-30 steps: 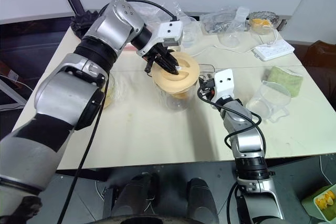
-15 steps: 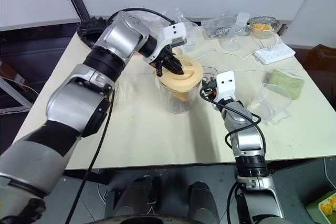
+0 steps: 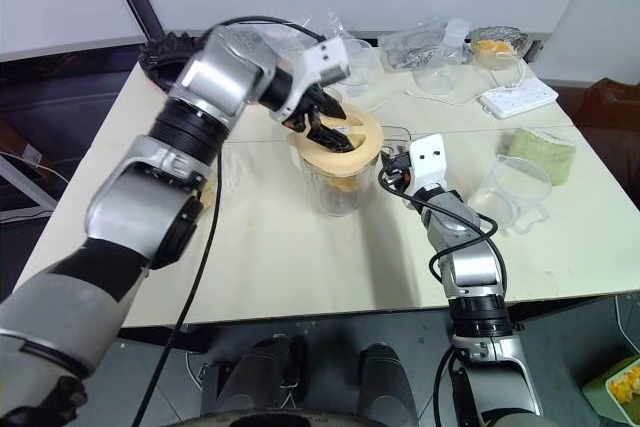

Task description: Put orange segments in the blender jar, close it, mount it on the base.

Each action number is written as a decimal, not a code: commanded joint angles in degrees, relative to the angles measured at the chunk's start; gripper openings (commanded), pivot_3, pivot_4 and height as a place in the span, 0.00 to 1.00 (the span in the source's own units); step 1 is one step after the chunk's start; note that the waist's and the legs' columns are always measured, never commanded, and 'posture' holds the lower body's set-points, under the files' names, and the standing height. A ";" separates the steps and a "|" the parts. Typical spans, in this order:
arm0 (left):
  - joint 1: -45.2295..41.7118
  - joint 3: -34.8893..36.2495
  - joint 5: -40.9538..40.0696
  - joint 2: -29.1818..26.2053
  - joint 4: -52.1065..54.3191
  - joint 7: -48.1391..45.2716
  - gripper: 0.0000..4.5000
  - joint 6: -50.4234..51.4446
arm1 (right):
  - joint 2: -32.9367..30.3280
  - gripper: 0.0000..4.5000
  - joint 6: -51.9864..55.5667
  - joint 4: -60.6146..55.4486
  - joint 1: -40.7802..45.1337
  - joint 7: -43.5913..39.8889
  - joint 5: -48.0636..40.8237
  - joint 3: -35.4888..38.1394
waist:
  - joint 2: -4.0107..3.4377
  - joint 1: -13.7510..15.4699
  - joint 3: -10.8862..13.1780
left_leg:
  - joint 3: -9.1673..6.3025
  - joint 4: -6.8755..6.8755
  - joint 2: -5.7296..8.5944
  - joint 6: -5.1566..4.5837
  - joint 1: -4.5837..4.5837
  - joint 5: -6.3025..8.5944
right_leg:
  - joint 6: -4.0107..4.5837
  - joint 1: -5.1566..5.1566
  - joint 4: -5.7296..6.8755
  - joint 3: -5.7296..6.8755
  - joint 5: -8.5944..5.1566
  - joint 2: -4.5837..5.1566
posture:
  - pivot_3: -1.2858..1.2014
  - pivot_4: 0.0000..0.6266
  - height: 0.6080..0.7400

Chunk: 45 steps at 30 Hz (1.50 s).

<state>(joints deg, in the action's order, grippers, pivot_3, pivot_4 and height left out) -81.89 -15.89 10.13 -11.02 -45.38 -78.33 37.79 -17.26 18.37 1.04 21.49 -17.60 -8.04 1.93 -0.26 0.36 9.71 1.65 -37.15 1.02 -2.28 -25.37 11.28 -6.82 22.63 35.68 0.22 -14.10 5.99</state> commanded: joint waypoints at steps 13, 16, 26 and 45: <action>4.72 19.94 -13.34 -9.09 22.79 24.41 0.92 -1.04 | -1.27 0.22 4.31 -3.31 0.76 2.91 -0.16 2.45 | 0.26 -0.07 0.29 | 0.05 0.10 -0.01 0.12 -0.19 -0.09 | -0.30 0.48 0.47 -0.08 0.09 -0.02 | 0.52 0.24 1.00; 11.58 20.09 -15.96 -11.98 32.36 23.99 0.92 -0.32 | -1.46 0.22 6.88 -5.71 1.44 3.07 -2.68 4.52 | 0.25 0.00 0.32 | 0.05 0.12 -0.01 0.22 -0.15 -0.15 | -0.29 0.46 0.49 -0.09 0.09 -0.03 | 0.52 0.24 1.00; 51.22 22.37 -22.07 -23.15 68.13 25.72 0.92 3.45 | -11.38 0.22 24.98 -9.56 20.30 8.92 -3.98 12.33 | 0.09 -0.01 0.59 | 0.15 0.20 0.22 0.61 -1.18 -0.23 | 0.07 1.52 0.50 -0.14 0.09 0.56 | 0.52 0.24 1.00; 62.20 24.79 -26.46 -21.11 73.75 41.33 0.92 5.49 | -0.57 0.22 13.88 27.03 56.12 2.85 -6.40 8.94 | 0.05 -0.99 0.70 | 0.39 0.69 0.08 0.54 -1.15 -0.50 | -0.15 1.78 0.51 -0.15 0.23 0.11 | 0.52 0.24 1.00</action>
<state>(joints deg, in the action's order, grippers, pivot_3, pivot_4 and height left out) -19.75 7.65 -15.62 -31.62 26.59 -37.80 43.72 -17.05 35.88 29.07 73.94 -14.23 -13.81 9.57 -0.21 -0.63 10.41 2.03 -36.46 1.12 -1.74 -26.53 10.77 -6.97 24.40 36.18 0.07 -13.87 6.11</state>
